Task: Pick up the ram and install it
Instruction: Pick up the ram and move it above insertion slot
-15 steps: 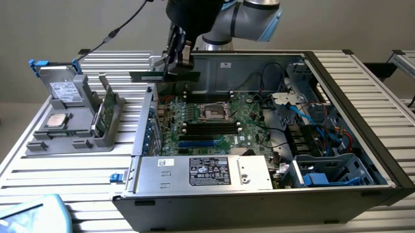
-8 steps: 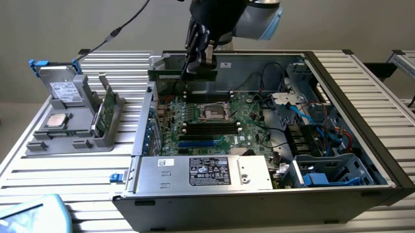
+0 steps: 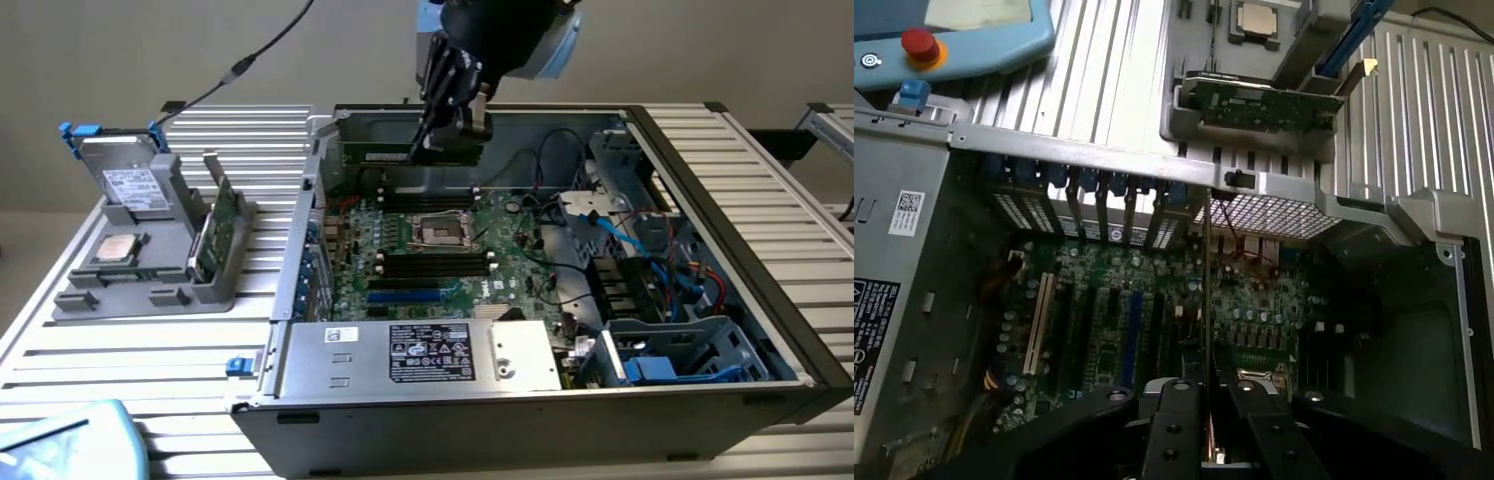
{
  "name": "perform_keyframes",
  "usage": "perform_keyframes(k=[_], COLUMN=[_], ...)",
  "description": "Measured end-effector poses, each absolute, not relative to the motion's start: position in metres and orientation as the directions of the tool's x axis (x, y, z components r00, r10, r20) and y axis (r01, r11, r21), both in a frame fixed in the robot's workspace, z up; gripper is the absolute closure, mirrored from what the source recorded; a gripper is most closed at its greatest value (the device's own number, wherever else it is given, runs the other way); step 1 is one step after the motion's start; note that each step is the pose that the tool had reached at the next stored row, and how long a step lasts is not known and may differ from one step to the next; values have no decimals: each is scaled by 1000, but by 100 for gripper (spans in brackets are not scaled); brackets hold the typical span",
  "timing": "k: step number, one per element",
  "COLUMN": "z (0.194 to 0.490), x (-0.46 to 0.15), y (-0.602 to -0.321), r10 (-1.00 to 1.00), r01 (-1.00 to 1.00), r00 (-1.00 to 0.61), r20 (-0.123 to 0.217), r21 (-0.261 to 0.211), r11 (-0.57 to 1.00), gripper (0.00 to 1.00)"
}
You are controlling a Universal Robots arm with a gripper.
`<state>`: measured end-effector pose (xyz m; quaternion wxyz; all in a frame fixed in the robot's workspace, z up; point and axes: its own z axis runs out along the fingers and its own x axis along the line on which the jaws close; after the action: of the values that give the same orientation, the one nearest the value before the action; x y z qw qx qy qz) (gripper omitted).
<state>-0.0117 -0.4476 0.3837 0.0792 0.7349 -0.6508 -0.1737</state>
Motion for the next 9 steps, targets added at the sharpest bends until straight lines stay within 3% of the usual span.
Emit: perform_keyframes(k=[9], z=[368], x=[9], y=[-442], r10=[-984], r01=[-928], r00=[89], r20=[-153], r21=[346], r11=[-137], gripper=[85])
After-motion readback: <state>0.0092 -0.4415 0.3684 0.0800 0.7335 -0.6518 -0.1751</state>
